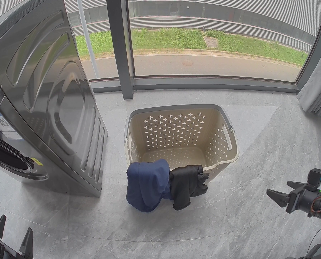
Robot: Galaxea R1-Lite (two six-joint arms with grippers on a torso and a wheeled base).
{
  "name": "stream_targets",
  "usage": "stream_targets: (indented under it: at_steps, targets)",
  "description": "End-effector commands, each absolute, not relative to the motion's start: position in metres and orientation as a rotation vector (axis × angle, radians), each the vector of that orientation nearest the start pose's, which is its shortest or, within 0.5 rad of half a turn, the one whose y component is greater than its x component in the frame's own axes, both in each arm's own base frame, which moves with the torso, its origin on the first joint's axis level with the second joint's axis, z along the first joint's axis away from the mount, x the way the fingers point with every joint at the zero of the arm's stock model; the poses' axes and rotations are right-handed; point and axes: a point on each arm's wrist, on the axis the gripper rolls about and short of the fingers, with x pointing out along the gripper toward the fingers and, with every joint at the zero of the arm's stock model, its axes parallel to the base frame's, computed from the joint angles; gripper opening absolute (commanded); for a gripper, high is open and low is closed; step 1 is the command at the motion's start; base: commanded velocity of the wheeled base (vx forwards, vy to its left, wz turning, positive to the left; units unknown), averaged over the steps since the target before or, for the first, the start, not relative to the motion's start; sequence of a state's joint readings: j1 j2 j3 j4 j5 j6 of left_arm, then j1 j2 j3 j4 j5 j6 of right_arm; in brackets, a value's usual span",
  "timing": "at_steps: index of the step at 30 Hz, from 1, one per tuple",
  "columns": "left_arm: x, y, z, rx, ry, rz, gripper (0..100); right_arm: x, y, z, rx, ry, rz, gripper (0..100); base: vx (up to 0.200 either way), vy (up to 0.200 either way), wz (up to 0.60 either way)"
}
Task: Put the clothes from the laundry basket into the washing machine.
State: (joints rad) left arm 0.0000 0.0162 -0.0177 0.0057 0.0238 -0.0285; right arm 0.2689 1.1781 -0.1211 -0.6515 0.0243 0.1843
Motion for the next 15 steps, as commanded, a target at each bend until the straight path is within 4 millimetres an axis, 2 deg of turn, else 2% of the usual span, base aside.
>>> stream_targets:
  at_steps: [1,15]
  targets:
    - [-0.023,0.001,0.076,-0.029,0.007,0.025,100,0.173,0.073,0.078,0.092,0.599,0.279,100,0.000,0.000,0.00]
    - [-0.023,0.001,0.076,-0.029,0.007,0.026,100,0.203,0.109,0.065,0.114,0.596,0.303,100,0.000,0.000,0.00]
